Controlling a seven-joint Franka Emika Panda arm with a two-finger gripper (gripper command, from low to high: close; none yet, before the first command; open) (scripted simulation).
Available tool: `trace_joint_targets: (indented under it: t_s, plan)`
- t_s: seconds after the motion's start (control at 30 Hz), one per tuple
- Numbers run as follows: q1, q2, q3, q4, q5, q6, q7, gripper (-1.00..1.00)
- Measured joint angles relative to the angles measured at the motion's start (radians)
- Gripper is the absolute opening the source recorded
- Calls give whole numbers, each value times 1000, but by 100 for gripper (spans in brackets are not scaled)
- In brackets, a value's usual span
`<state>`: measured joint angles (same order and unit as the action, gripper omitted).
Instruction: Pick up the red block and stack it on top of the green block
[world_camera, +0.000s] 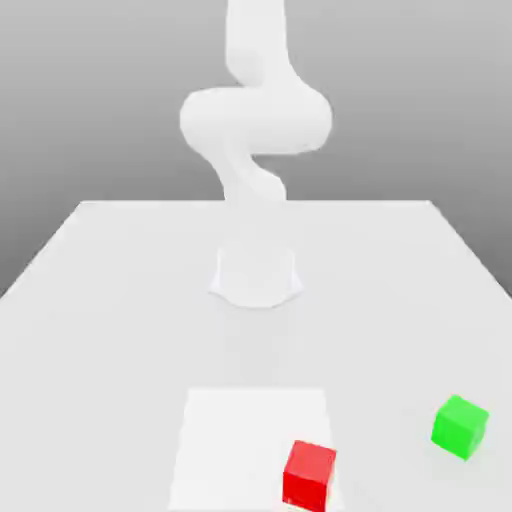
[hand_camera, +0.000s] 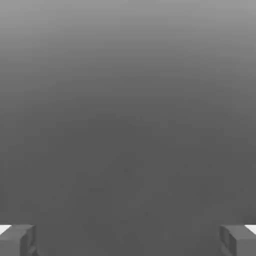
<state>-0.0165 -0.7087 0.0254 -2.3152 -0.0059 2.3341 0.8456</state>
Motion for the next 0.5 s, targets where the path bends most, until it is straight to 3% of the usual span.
trace_joint_targets:
  t_s: [0.5]
  plan:
    - [-61, 550, 124, -92, -67, 205, 298, 0]
